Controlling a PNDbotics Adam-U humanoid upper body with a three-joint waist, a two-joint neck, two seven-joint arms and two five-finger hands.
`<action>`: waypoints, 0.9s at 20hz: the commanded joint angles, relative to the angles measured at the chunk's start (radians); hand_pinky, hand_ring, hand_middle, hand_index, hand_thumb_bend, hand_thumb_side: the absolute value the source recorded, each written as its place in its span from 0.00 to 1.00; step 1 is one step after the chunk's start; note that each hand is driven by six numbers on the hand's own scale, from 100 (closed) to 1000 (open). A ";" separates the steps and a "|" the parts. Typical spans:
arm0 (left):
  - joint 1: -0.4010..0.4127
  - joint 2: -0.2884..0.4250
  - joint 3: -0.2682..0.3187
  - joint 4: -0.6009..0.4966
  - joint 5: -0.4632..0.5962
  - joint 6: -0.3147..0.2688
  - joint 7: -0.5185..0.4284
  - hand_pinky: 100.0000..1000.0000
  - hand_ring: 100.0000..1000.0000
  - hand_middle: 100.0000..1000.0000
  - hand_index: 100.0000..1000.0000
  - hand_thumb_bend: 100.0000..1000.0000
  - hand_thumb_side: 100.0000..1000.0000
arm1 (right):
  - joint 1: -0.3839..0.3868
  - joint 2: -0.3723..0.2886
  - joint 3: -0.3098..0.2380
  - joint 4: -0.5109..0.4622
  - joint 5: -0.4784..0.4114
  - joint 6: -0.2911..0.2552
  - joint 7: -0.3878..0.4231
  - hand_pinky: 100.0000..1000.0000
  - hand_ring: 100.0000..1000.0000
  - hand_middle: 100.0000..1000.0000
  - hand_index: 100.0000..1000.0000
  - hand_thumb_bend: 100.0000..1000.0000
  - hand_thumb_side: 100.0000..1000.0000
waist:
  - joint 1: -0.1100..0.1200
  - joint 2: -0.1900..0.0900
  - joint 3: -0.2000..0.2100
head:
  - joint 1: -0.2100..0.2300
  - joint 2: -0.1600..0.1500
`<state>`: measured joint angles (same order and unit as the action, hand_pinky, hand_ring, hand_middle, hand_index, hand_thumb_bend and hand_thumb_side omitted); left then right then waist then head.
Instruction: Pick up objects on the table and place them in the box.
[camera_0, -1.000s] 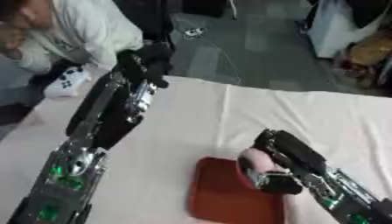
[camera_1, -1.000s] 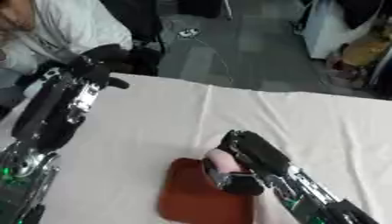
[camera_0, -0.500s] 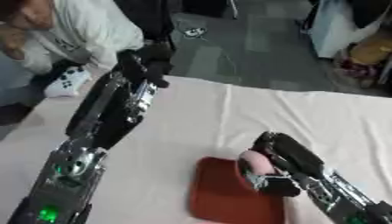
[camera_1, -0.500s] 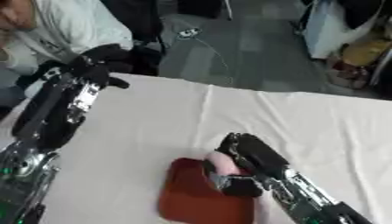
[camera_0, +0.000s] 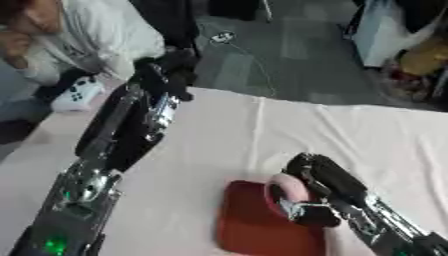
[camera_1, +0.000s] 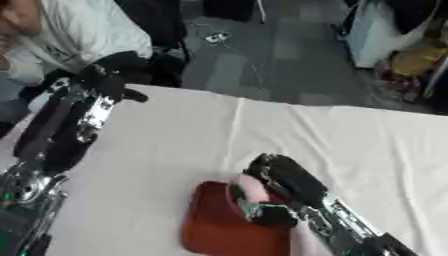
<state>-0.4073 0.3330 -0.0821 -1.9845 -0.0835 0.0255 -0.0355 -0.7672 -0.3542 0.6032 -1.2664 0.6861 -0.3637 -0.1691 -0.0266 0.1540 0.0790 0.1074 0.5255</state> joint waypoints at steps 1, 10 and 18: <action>-0.018 0.006 0.001 -0.016 0.003 -0.001 -0.005 0.66 0.74 0.82 0.91 0.00 0.73 | -0.007 0.001 -0.012 -0.006 0.017 0.003 -0.005 0.00 0.14 0.32 0.56 0.00 0.69 | 0.004 -0.011 0.001 | 0.001 -0.007; -0.018 0.006 0.001 -0.016 0.003 -0.002 -0.006 0.66 0.74 0.82 0.91 0.00 0.72 | -0.007 0.002 -0.010 -0.003 0.046 0.012 -0.003 0.00 0.25 0.42 0.62 0.04 0.75 | 0.003 -0.012 0.002 | 0.001 -0.008; -0.019 0.006 0.001 -0.016 0.002 -0.002 -0.006 0.66 0.74 0.82 0.91 0.00 0.72 | -0.007 0.005 -0.008 -0.003 0.065 0.012 -0.004 0.00 0.35 0.49 0.66 0.15 0.77 | 0.003 -0.011 0.003 | 0.001 -0.006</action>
<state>-0.4077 0.3330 -0.0822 -1.9845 -0.0835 0.0246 -0.0398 -0.7668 -0.3463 0.6033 -1.2612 0.7463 -0.3536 -0.1694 -0.0265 0.1540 0.0808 0.1074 0.5255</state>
